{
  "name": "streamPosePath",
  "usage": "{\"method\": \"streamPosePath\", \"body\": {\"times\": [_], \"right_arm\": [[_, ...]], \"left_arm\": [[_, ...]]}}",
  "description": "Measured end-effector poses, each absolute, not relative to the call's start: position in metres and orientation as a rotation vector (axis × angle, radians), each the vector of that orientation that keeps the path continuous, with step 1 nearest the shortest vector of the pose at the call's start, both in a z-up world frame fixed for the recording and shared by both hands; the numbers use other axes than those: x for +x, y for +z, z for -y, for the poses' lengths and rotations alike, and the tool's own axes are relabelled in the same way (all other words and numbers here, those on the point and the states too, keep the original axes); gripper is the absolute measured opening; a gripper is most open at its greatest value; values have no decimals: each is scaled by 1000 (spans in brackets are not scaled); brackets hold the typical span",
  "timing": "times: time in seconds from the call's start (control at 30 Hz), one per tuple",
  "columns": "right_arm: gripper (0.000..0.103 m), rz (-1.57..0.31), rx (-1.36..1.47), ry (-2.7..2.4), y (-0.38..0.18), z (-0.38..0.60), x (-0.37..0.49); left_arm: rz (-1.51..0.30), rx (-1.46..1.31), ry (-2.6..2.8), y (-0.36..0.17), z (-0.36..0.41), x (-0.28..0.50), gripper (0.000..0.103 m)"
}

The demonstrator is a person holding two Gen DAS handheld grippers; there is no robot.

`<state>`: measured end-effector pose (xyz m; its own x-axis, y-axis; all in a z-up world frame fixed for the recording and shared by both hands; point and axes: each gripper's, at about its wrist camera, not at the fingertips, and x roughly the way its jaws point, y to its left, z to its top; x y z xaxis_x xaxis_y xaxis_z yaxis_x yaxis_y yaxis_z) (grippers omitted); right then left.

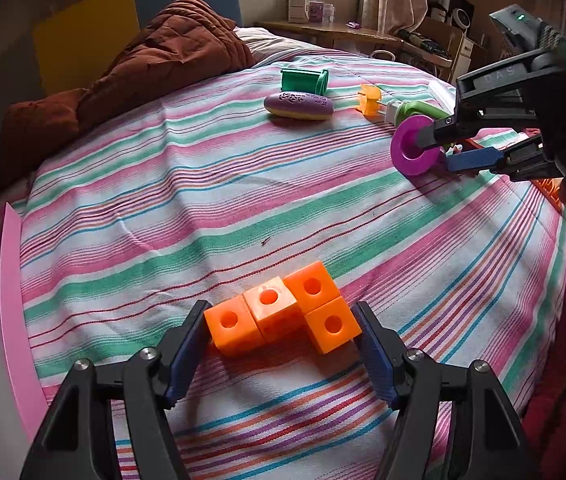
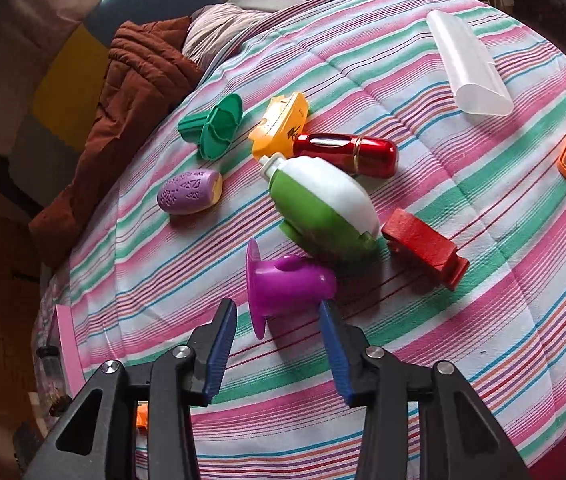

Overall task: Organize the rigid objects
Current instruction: 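Lift the orange cubes with the left tool while the right tool grasps the magenta cup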

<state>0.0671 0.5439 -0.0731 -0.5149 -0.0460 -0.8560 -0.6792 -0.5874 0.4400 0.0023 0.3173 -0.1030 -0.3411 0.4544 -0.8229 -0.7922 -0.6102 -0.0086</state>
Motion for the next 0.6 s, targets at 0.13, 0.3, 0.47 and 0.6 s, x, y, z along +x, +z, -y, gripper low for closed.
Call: {"method": "streamPosePath", "body": {"times": [0.13,0.3,0.47,0.6], "right_arm": [[43,-1118,-1271,2153,-75,-541,66],[43,-1177,-1226,2136,-74,-548,72],[44,-1207,-1214,2122,-75,-551,74],[44,-1209,-1203,2129,-74,-552,73]], "left_arm": [[-509,-1061,2014,-103,-315,2,71],[-504,-1060,2016,-102,-312,5,71],[-485,-1060,2012,-102,-307,8,71],[-466,-1062,2001,-101,-304,9,71]]}}
